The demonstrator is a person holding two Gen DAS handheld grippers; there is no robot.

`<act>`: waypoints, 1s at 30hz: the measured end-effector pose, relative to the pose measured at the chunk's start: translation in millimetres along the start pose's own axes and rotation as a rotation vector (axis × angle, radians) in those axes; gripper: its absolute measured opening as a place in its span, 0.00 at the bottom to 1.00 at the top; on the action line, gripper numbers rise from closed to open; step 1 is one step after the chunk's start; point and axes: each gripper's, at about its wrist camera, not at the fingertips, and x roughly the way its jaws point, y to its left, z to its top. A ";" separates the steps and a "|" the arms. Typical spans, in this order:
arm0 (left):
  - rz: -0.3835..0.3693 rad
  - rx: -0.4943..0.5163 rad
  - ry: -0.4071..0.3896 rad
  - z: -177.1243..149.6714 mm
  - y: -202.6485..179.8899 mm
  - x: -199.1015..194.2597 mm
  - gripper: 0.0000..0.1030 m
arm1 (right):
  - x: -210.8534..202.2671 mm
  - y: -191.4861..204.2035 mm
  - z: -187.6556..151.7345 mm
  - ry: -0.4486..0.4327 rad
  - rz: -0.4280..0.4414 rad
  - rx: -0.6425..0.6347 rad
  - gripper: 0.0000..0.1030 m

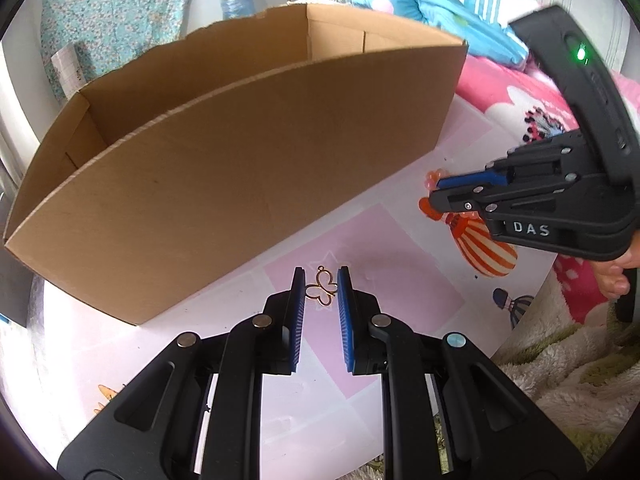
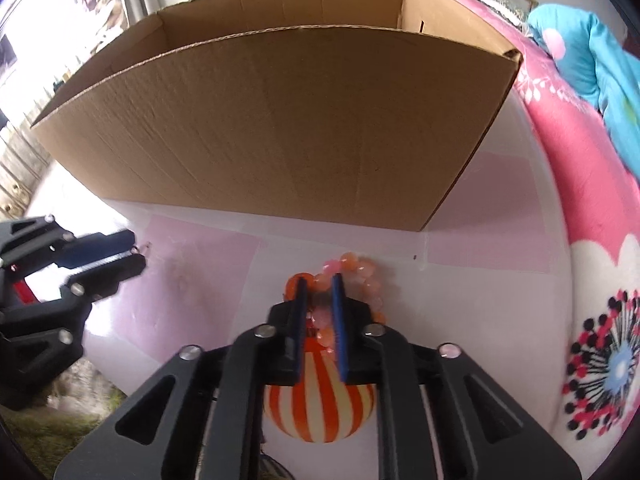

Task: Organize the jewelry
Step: 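Lift and carry the bracelet and butterfly charm in both tools over the box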

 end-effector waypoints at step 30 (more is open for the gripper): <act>-0.134 -0.083 -0.250 79.3 54.6 -97.1 0.15 | -133.8 -89.6 49.5 -0.448 0.664 0.343 0.09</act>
